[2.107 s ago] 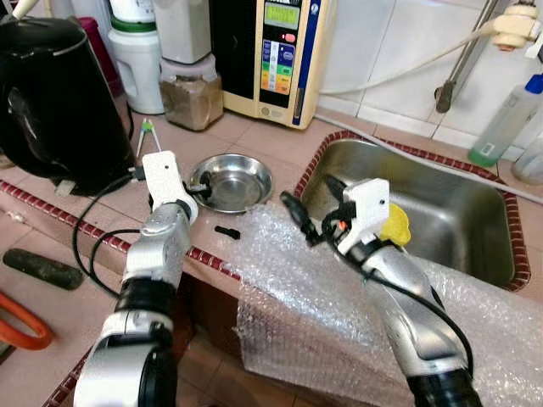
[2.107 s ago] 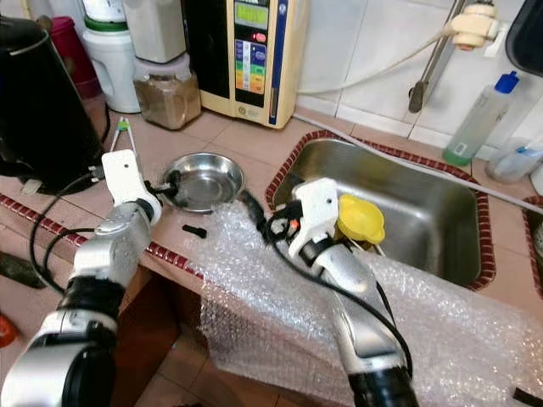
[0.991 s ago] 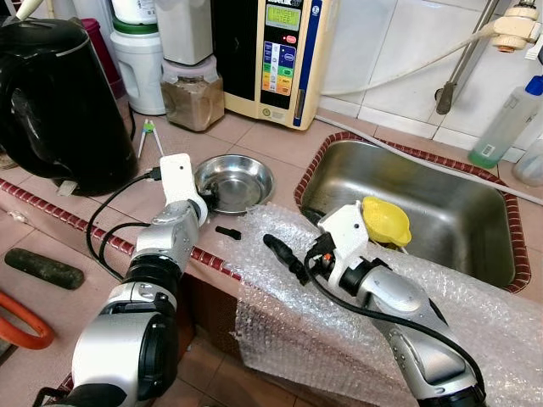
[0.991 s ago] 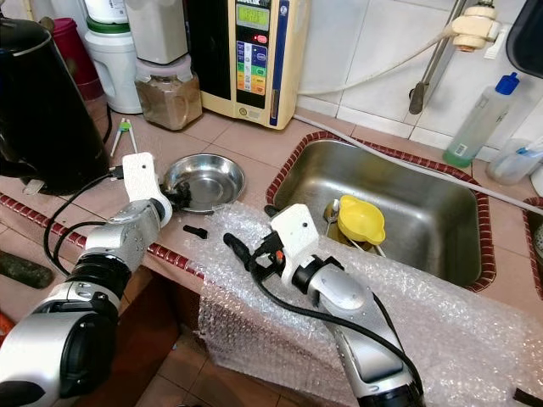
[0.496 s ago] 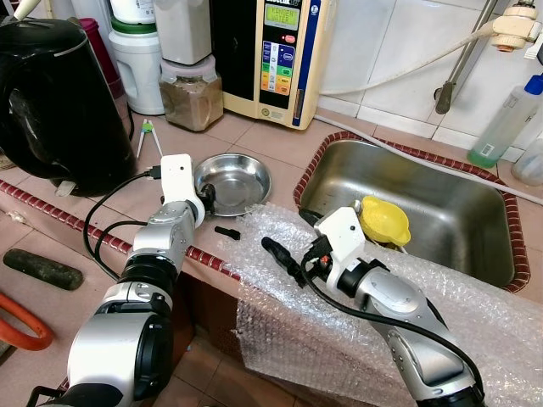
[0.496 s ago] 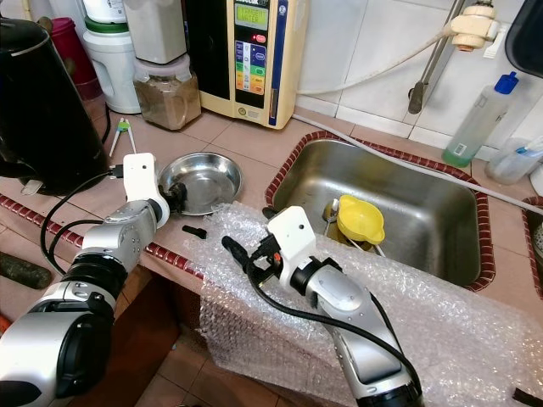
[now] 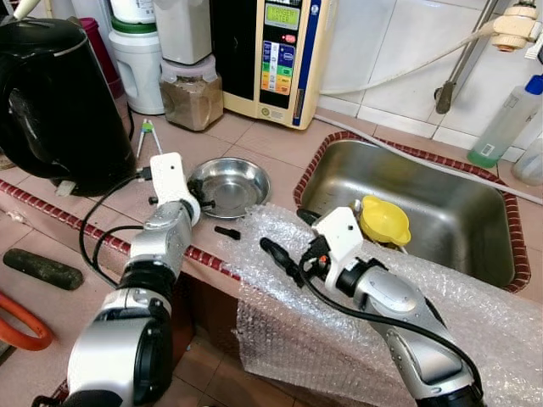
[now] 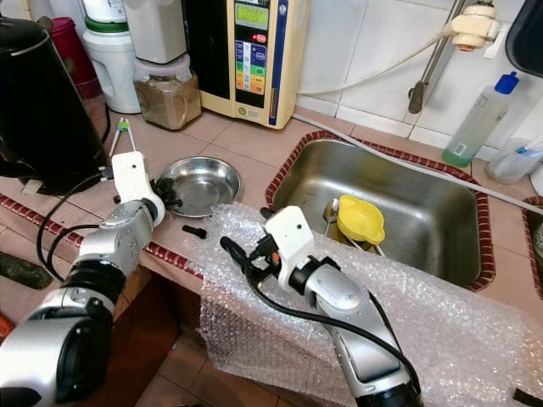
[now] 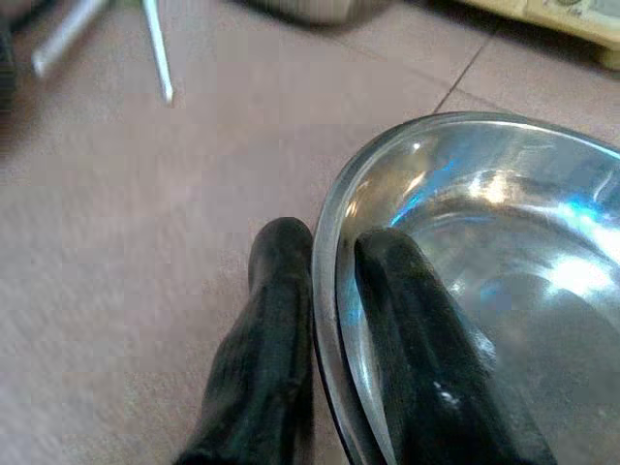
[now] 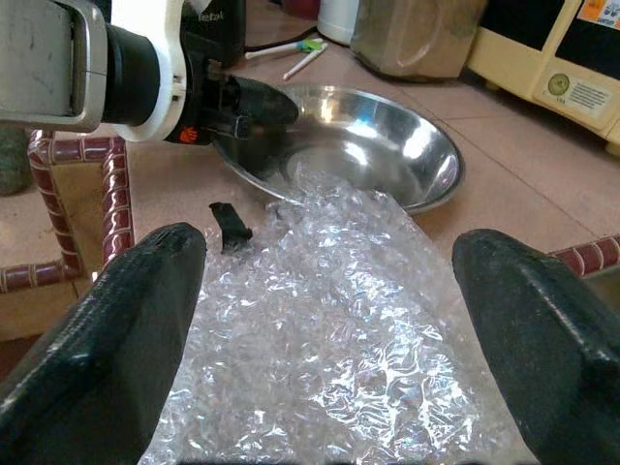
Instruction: Kitchen organization
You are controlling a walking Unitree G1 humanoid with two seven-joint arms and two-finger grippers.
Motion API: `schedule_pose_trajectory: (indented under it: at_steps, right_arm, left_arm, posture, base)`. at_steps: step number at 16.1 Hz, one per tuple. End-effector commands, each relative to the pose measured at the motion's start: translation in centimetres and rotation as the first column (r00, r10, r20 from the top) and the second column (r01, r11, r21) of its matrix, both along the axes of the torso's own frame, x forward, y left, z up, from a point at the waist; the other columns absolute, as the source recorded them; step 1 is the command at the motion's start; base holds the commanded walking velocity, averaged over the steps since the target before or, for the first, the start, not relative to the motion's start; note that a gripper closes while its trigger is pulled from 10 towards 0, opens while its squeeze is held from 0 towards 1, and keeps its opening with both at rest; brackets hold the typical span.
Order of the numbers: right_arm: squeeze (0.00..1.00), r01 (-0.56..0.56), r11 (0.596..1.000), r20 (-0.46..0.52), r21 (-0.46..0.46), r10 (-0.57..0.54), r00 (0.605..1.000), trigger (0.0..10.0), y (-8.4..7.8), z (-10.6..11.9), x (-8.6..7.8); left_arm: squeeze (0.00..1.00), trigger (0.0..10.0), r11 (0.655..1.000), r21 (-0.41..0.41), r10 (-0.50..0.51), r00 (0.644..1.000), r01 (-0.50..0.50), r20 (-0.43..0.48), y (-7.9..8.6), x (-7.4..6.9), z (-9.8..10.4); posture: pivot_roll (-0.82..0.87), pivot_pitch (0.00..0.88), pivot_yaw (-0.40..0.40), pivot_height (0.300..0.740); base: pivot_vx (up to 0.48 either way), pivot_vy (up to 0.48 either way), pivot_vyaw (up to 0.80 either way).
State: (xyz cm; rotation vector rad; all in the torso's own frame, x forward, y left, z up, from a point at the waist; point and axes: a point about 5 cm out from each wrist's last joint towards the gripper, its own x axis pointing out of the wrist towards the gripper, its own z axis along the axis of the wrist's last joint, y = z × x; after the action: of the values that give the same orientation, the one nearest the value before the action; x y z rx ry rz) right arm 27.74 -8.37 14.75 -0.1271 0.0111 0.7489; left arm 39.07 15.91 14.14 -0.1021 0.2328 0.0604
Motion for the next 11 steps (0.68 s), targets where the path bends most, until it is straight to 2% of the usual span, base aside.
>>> schedule_pose_trajectory:
  at_steps: [1,2,4,6,8,10,11]
  right_arm:
    - [0.00,0.000,1.000,-0.010,-0.017,0.000,1.000,10.0,-0.2,-0.1,0.2]
    - [0.00,0.000,1.000,-0.009,-0.018,0.000,1.000,10.0,-0.2,-0.1,0.2]
    - [0.00,-0.004,1.000,-0.010,-0.028,0.004,1.000,10.0,-0.3,-0.3,0.3]
    - [0.00,-0.003,0.999,-0.010,-0.032,0.002,1.000,10.0,-0.4,-0.3,0.4]
    - [0.00,0.015,0.999,-0.003,-0.038,-0.015,1.000,10.0,-0.6,-0.3,0.8]
    - [0.00,0.056,0.998,0.009,-0.025,-0.056,0.998,10.0,-0.9,-0.1,1.3]
    - [0.00,0.096,0.995,0.016,-0.004,-0.096,0.995,10.0,-1.2,0.1,1.8]
  left_arm:
    - [0.00,0.0,1.000,0.012,-0.020,0.999,0.020,0.041,-0.4,0.1,0.6]
    - [0.00,0.0,1.000,-0.003,-0.017,0.999,0.017,0.038,-0.4,0.1,0.6]
    - [0.00,0.0,0.995,-0.099,0.012,1.000,-0.010,0.011,-0.4,-0.1,-0.1]
    - [0.00,0.0,0.994,-0.106,0.013,1.000,-0.011,0.017,-0.3,-0.2,-0.2]
    - [0.00,0.0,0.990,-0.143,0.033,0.996,-0.021,0.082,-0.1,-0.2,0.3]
    - [0.00,0.0,0.971,-0.236,0.037,0.969,0.023,0.244,-0.4,-0.2,2.1]
    - [0.00,0.0,0.966,-0.254,0.038,0.949,0.045,0.313,-0.6,-0.3,3.1]
  posture:
    - [0.00,0.035,-0.036,0.740]
    - [0.00,0.035,-0.037,0.740]
    - [0.00,0.030,-0.041,0.740]
    - [0.00,0.023,-0.045,0.740]
    - [0.00,0.014,-0.050,0.740]
    - [0.01,0.007,-0.054,0.740]
    - [0.01,0.002,-0.061,0.740]
  base:
    - [0.000,0.000,0.00]
    - [0.000,0.000,0.00]
    - [0.000,0.000,0.00]
    - [0.000,0.000,0.00]
    - [0.000,0.000,0.00]
    - [0.000,0.000,0.00]
    - [0.000,0.000,0.00]
